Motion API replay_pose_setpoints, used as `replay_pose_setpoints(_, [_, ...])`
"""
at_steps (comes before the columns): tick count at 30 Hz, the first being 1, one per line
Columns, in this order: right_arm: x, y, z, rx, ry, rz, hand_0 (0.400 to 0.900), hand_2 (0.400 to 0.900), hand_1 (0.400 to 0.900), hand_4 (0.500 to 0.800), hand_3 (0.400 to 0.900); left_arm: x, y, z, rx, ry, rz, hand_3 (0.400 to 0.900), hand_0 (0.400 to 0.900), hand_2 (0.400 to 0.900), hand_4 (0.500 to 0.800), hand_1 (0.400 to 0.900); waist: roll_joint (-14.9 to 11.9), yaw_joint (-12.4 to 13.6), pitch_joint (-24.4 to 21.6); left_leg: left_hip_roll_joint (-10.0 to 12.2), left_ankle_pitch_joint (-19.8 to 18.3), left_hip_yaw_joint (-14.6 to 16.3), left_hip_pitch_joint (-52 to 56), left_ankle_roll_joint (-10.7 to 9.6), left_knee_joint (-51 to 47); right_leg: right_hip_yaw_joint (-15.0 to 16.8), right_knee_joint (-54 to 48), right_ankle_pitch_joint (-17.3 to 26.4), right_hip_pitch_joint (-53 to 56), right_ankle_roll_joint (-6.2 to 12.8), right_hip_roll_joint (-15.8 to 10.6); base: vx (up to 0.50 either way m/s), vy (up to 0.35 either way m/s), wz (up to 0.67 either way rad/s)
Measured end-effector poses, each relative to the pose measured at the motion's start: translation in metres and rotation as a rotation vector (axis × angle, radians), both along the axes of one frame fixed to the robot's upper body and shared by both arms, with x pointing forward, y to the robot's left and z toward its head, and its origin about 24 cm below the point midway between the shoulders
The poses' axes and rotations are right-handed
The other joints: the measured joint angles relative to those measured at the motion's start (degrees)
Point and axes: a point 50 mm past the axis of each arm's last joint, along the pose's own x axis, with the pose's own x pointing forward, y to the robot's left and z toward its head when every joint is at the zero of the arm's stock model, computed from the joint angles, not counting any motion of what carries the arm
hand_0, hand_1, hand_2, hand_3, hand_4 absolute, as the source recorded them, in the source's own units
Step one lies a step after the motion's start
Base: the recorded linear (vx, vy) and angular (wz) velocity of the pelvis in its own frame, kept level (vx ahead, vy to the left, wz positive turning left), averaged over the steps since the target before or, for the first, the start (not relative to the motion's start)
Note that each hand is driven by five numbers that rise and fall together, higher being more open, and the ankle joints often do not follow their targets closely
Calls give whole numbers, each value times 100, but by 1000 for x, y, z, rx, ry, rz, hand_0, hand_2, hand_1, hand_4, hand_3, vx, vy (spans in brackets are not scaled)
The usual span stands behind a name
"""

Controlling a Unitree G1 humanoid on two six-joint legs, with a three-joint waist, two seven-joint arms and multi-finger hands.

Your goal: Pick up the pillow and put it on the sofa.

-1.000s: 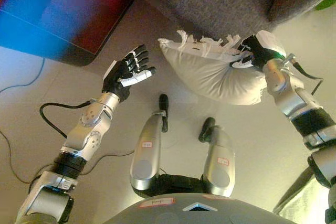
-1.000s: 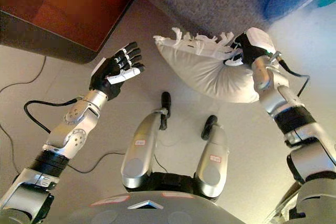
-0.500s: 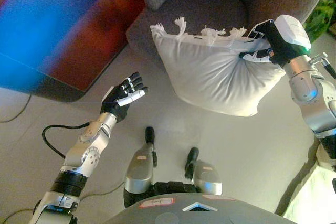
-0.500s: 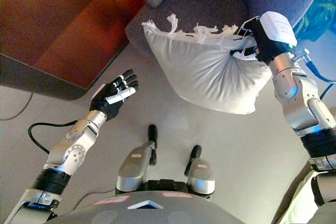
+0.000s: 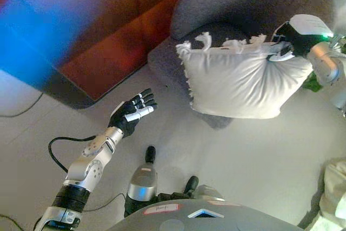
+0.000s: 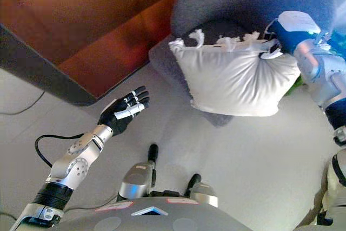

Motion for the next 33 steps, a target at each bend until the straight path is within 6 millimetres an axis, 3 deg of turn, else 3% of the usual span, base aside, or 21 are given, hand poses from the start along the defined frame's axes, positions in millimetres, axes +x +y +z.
replay_pose_setpoints(5, [9, -25, 16, -26, -14, -170, 400, 400, 400, 500, 400, 2, 6, 4, 46, 7, -46, 900, 900, 900, 800, 900, -85, 374, 43, 33, 78, -231, -212, -19, -12, -224, -3, 11, -101, -15, 75, -30, -114, 21])
replay_pose_setpoints(6, [10, -27, 21, -21, -28, -200, 502, 502, 502, 561, 502, 4, 7, 6, 55, 0, -52, 900, 900, 900, 800, 900, -115, 436, 59, 38, 95, -257, -279, -26, -11, -244, -3, 11, -149, -15, 91, -84, -90, 16])
replay_pose_setpoints(7, [10, -31, 26, -6, -50, -239, 900, 900, 900, 800, 900, 6, 9, 9, 64, -9, -57, 900, 900, 900, 800, 900, -149, 537, 76, 46, 123, -303, -375, -35, -11, -294, -3, 15, -229, -22, 117, -53, -60, 12])
replay_pose_setpoints(13, [15, -34, 51, 86, -240, -391, 900, 900, 900, 800, 900, 14, 17, 21, 103, -44, -75, 900, 900, 900, 800, 900, -330, 717, 199, 32, 215, -516, -610, -43, -9, -481, -4, 29, -339, -42, 172, 45, -19, 10])
replay_pose_setpoints(16, [13, -35, 77, 133, -377, -433, 900, 900, 900, 800, 900, 14, 18, 21, 106, -45, -81, 900, 900, 900, 800, 900, -451, 833, 258, 13, 222, -509, -566, -34, -8, -478, -5, 29, -293, -42, 159, 116, 10, -3])
replay_pose_setpoints(19, [13, -34, 87, 132, -428, -444, 900, 900, 900, 800, 900, 13, 20, 22, 118, -43, -82, 900, 900, 900, 800, 900, -538, 836, 299, -17, 220, -510, -436, -34, -12, -481, -5, 29, -165, -41, 149, 91, 27, -8])
replay_pose_setpoints(26, [10, -38, 93, 143, -476, -470, 900, 900, 900, 800, 900, 13, 20, 22, 121, -43, -83, 900, 900, 900, 800, 900, -549, 816, 305, 3, 202, -394, -245, -47, -49, -334, -10, 48, -80, -68, 133, 31, 44, -9])
replay_pose_setpoints(30, [7, -41, 95, 249, -550, -479, 900, 900, 900, 800, 900, 13, 20, 22, 121, -42, -81, 900, 900, 900, 800, 900, -544, 762, 303, 23, 207, -331, -198, -36, -51, -242, -6, 73, -75, -70, 122, -8, 30, -15])
replay_pose_setpoints(33, [9, -32, 89, 339, -580, -414, 900, 900, 900, 800, 900, 13, 21, 21, 125, -40, -72, 900, 900, 900, 800, 900, -523, 634, 290, 44, 217, -261, -158, -13, -60, -139, -4, 95, -85, -72, 119, -44, 75, -26])
